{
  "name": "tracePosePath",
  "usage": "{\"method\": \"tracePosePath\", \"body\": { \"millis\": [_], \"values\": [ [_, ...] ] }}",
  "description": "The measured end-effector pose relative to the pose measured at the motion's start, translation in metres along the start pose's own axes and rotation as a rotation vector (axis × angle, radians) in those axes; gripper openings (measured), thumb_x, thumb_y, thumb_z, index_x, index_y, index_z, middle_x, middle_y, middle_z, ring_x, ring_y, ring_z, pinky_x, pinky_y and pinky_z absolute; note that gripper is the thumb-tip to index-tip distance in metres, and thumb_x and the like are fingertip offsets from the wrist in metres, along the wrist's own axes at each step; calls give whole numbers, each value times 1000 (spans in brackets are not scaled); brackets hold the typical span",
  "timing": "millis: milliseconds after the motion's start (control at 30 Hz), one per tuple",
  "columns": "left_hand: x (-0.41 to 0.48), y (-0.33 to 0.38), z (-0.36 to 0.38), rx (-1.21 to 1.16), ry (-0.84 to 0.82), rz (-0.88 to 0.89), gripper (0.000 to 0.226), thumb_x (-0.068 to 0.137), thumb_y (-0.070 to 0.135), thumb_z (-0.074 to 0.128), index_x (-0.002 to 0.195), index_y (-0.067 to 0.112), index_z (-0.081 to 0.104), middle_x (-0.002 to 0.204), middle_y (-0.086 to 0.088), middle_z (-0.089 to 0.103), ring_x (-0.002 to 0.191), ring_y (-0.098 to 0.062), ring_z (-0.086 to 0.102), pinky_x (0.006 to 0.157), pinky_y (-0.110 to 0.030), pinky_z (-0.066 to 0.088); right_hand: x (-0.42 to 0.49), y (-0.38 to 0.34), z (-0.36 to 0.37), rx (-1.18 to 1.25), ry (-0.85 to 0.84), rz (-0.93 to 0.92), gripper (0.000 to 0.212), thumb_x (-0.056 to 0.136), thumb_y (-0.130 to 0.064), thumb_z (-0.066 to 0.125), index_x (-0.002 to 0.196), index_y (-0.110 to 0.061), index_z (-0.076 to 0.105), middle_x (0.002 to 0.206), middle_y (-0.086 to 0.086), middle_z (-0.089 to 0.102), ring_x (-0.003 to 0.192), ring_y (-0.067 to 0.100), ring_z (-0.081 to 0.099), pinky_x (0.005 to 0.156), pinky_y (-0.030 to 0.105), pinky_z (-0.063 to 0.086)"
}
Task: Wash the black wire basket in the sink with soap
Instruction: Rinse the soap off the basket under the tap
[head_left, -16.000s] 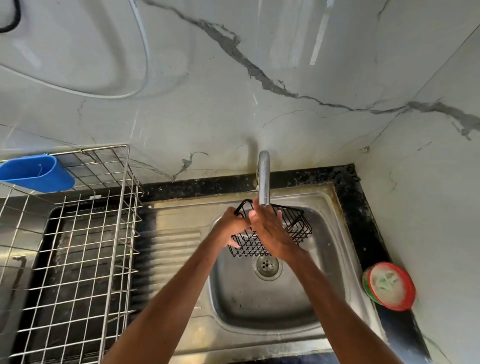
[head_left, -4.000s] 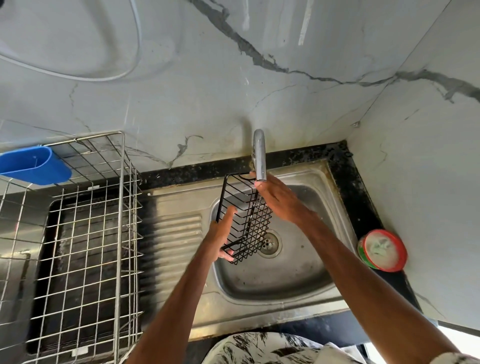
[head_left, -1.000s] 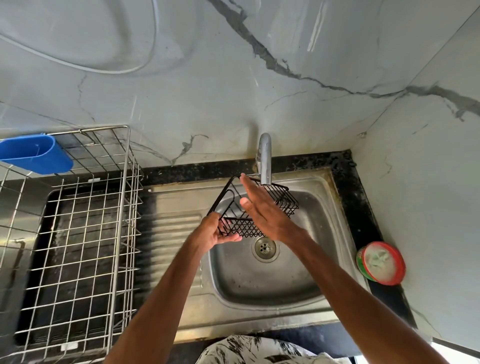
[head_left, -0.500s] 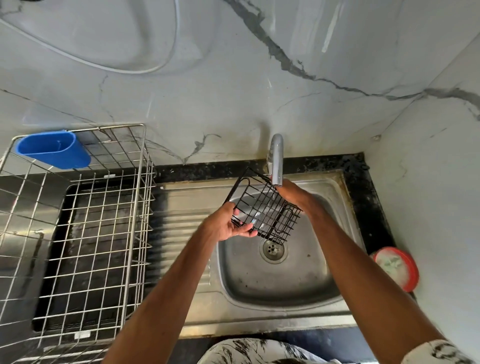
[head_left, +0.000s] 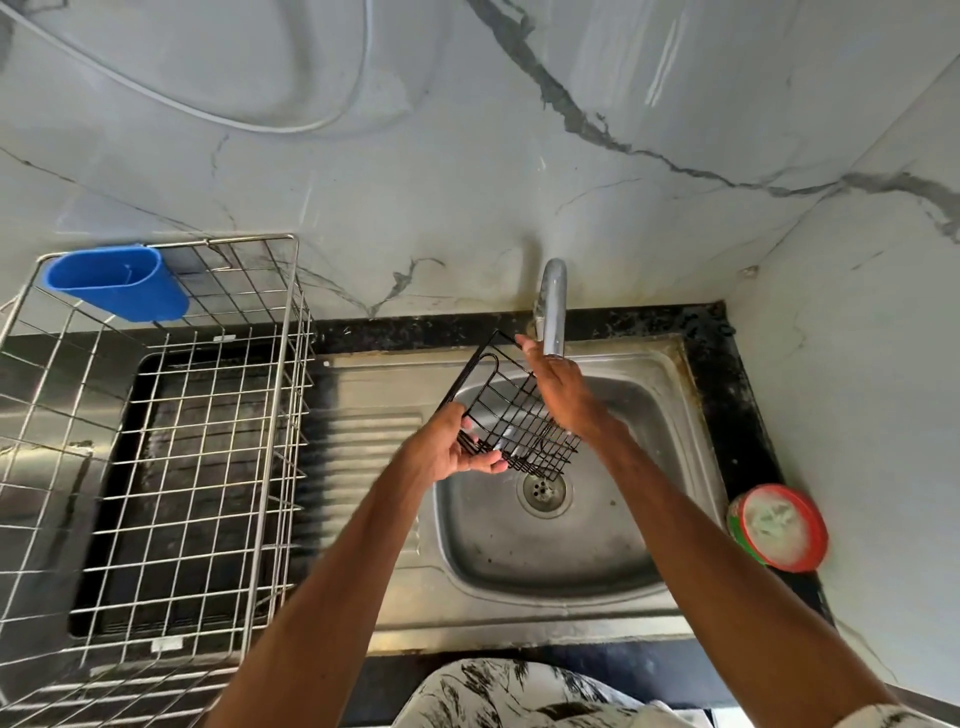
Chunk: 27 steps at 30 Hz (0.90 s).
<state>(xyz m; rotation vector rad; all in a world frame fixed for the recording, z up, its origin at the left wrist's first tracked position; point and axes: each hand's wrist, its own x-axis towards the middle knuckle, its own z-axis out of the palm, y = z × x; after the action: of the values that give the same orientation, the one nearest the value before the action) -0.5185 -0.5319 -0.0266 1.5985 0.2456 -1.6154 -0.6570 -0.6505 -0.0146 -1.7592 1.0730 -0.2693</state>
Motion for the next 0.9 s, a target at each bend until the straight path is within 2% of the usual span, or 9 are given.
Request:
{"method": "tracePosePath", "body": {
  "millis": [33, 100, 200, 267, 333, 500, 567, 700, 900],
  "values": [
    [-1, -2, -2, 15, -7, 3, 13, 107, 20, 41, 102, 9, 45, 120, -35, 53, 83, -62, 69, 51, -41, 64, 5, 3, -4, 21, -47, 70, 75, 99, -68, 26, 142, -13, 55, 99, 23, 65, 75, 13, 62, 76, 38, 53],
    [-1, -6, -8, 62, -5, 12, 25, 110, 26, 41, 114, 4, 50, 117, -38, 59, 85, -59, 71, 54, -42, 65, 11, 15, -14, -23, -164, 197, 80, 95, -76, 21, 147, -21, 47, 136, 25, 54, 116, 30, 60, 102, 49, 48],
    [-2, -14, -17, 57, -27, 17, 38, 111, 31, 42, 129, -1, 48, 116, -43, 62, 86, -58, 72, 53, -40, 63, 7, 29, -24, 30, -275, 290, 68, 102, -68, 16, 145, -24, 44, 146, 11, 47, 133, 29, 48, 112, 40, 37],
    [-2, -18, -21, 24, -20, 26, 39, 110, 31, 42, 128, -2, 49, 116, -40, 64, 87, -58, 72, 53, -41, 63, -2, 25, -20, 13, -250, 177, 69, 103, -64, 12, 156, -24, 30, 162, 12, 29, 148, 32, 30, 120, 47, 26],
    [0, -22, -22, 0, -13, 46, 39, 110, 29, 41, 123, -6, 52, 115, -39, 66, 88, -56, 72, 54, -41, 63, -16, 16, -6, -77, -175, 22, 67, 105, -59, 12, 158, -20, 23, 166, 7, 22, 152, 27, 22, 123, 49, 22],
    [3, -28, -30, -27, -40, 82, 38, 108, 18, 37, 116, -10, 62, 100, -34, 73, 86, -49, 73, 55, -41, 63, -34, 29, 14, -208, -146, -317, 58, 108, -54, 19, 161, -34, 8, 168, -15, 7, 154, 3, 5, 127, 43, 7],
    [1, -28, -33, -51, -40, 80, 35, 107, 17, 37, 108, -7, 62, 94, -33, 73, 83, -50, 73, 53, -39, 62, -26, 45, 3, -248, -95, -282, 53, 110, -45, 21, 161, -32, 13, 168, -13, 12, 154, 5, 7, 127, 47, 8],
    [5, -33, -34, -96, -31, 59, 35, 107, 17, 36, 103, -8, 61, 95, -36, 72, 84, -53, 72, 50, -38, 61, -18, 44, -12, -307, -121, -1, 62, 107, -53, 14, 161, -23, 13, 169, -1, 7, 156, 15, 4, 127, 49, 6],
    [11, -33, -27, -157, -44, 27, 36, 100, 11, 37, 113, -13, 60, 104, -42, 70, 76, -53, 73, 51, -38, 63, -41, 10, 16, -393, -136, -397, 71, 105, -58, 16, 162, -17, 4, 169, 3, 4, 156, 13, -1, 127, 42, -2]
  ]
}}
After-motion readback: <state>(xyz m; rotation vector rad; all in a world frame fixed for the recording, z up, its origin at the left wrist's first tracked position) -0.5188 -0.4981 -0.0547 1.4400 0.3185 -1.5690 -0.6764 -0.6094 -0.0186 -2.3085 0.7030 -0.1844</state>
